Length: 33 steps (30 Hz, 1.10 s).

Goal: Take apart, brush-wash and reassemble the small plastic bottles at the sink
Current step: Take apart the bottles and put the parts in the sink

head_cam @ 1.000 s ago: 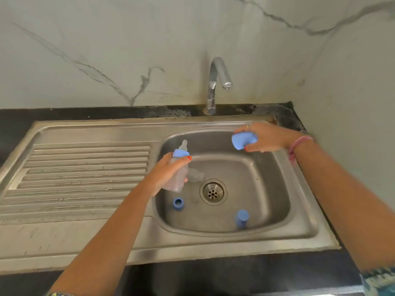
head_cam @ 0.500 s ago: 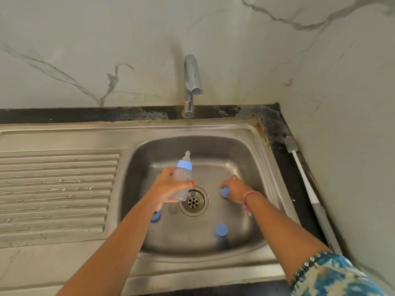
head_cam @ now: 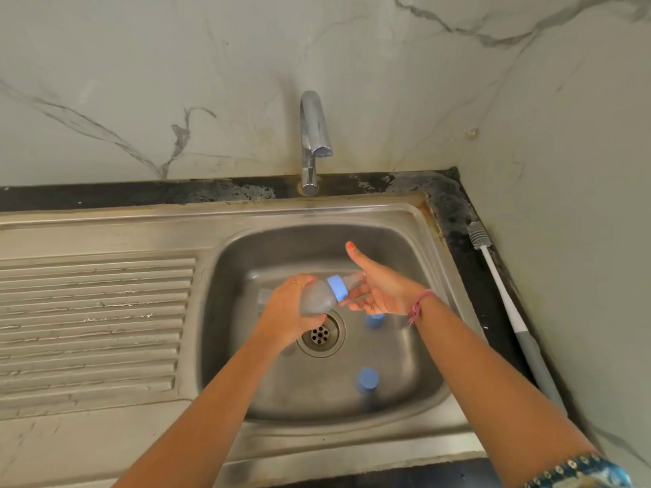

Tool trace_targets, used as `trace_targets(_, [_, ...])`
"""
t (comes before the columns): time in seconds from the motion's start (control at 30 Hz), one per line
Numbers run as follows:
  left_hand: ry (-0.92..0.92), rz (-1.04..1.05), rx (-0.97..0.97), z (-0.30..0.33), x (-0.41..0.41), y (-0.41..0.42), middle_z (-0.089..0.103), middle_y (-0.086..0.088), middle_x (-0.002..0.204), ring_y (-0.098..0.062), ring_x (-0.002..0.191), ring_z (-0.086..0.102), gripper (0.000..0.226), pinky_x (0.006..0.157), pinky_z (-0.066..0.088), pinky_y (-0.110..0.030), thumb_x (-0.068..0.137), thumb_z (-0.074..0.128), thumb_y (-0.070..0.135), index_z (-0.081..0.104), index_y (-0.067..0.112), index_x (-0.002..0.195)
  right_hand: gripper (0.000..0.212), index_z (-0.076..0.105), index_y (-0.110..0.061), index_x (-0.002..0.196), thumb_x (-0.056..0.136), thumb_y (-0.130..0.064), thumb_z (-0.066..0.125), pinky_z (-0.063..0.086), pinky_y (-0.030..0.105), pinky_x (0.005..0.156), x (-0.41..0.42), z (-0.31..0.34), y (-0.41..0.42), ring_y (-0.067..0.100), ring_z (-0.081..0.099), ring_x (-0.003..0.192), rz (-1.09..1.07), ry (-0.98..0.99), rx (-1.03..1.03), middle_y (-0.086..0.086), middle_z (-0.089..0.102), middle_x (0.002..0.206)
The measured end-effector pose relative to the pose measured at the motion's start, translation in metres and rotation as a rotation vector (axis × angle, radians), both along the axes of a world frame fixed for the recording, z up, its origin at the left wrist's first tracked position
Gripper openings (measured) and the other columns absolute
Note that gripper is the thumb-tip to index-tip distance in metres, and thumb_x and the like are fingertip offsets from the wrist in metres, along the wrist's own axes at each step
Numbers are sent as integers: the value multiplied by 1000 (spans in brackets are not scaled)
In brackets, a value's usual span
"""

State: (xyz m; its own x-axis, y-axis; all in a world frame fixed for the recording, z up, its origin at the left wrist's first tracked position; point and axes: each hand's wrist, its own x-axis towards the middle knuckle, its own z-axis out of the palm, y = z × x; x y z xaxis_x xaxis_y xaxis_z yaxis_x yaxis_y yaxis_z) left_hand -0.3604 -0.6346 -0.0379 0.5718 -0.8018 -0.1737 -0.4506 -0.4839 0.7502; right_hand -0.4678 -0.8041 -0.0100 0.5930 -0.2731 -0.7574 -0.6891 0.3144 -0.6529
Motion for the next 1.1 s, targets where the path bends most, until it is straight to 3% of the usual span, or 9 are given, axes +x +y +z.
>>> trace_targets(0.07, [-185, -92, 24, 1, 3, 1, 57, -5, 124, -27, 110, 56, 66, 93, 44, -34, 69, 82, 19, 54, 11, 129, 64, 64, -8, 112, 80, -63, 64, 50, 15, 51, 5, 11, 3, 9, 67, 60, 85, -35, 13, 12, 73, 89])
trace_targets(0.2, [-469, -208, 13, 7, 11, 10, 63, -11, 108, -36, 86, 62, 71, 71, 54, -46, 56, 87, 19, 61, 9, 121, 30, 67, -1, 106, 87, -24, 70, 58, 20, 69, 8, 15, 6, 18, 73, 83, 73, -134, 77, 13, 74, 94])
trace_targets(0.3, [-524, -253, 6, 12, 22, 13, 66, -14, 103, -39, 81, 65, 72, 70, 53, -43, 52, 90, 22, 64, 6, 117, 29, 66, 2, 110, 91, -20, 65, 57, 22, 76, 6, 8, 11, 19, 72, 90, 63, -225, 45, 14, 72, 103])
trace_targets(0.57, [-161, -301, 145, 49, 53, 16, 63, 11, 109, -9, 95, 60, 61, 78, 43, -16, 69, 80, 33, 59, 28, 126, 22, 68, -5, 103, 94, -23, 59, 56, 19, 76, 9, 8, 25, 14, 71, 85, 122, -300, -56, 11, 72, 94])
trace_targets(0.7, [-504, -663, 192, 57, 61, 12, 55, 10, 123, -15, 109, 54, 66, 84, 34, -17, 74, 74, 28, 51, 26, 135, 24, 62, -8, 113, 92, -19, 65, 56, 25, 77, 18, 24, 19, 21, 70, 94, 566, -120, -13, 1, 73, 95])
trace_targets(0.8, [-878, -867, -29, 63, 59, 5, 63, 2, 109, -22, 88, 59, 71, 75, 50, -29, 53, 86, 26, 62, 19, 119, 28, 59, -9, 116, 90, -15, 66, 54, 20, 65, 28, 26, 27, 15, 69, 80, 768, -5, 111, 2, 71, 95])
trace_targets(0.87, [-1034, -898, -48, 60, 60, 5, 65, -1, 95, -22, 73, 61, 74, 60, 53, -29, 36, 92, 31, 67, 15, 105, 22, 64, -11, 96, 78, -19, 73, 45, 17, 53, 32, 18, 34, 12, 57, 62, 791, 7, 81, 2, 65, 75])
trace_targets(1.0, [-1049, -792, 103, 40, 65, 9, 66, -5, 81, -22, 62, 59, 64, 57, 55, -30, 40, 88, 34, 69, 10, 97, 14, 58, -8, 66, 71, -15, 69, 33, 20, 48, 35, 16, 42, 13, 40, 45, 716, -21, -273, 5, 53, 57])
trace_targets(1.1, [-932, -715, 209, 38, 60, 7, 67, -11, 93, -28, 77, 61, 50, 73, 55, -37, 64, 74, 25, 63, 5, 109, 15, 53, -8, 62, 72, -7, 65, 34, 19, 46, 38, 21, 45, 12, 39, 43, 729, -45, -383, 2, 49, 52])
